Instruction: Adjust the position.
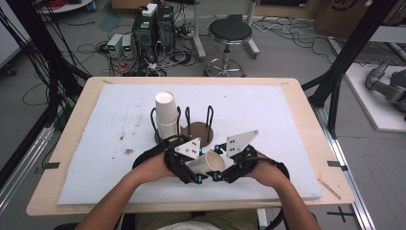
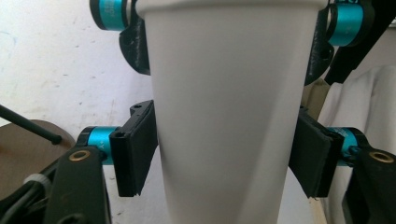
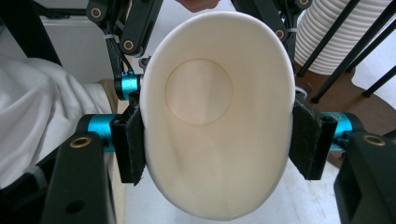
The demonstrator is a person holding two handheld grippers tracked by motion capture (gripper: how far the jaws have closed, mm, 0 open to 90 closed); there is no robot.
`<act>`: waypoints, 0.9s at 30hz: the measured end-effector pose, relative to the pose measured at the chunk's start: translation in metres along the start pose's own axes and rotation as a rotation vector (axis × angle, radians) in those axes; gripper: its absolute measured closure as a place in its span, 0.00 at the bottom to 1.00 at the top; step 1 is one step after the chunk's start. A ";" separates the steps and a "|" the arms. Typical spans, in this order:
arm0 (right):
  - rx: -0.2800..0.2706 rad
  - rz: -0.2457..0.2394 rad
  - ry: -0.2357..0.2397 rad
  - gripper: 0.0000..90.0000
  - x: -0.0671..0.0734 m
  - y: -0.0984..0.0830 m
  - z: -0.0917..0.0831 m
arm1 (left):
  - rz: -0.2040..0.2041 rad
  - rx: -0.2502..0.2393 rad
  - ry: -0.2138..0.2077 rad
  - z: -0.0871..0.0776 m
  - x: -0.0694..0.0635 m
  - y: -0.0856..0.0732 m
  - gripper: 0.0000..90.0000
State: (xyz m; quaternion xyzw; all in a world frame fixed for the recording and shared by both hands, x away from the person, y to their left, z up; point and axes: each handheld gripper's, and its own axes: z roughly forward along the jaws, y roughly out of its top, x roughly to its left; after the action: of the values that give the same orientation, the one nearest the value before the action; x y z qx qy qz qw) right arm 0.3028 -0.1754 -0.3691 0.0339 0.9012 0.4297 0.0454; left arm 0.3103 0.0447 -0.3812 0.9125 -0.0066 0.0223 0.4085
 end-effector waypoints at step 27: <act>-0.273 0.092 -0.134 0.24 -0.009 -0.007 -0.044 | -0.202 -0.427 0.134 -0.053 0.007 -0.029 0.40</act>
State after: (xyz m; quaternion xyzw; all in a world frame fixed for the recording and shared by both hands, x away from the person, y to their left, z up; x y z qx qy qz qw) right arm 0.3071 -0.2143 -0.3463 0.0973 0.8269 0.5465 0.0898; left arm 0.3162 0.1032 -0.3675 0.7979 0.1073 0.0400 0.5918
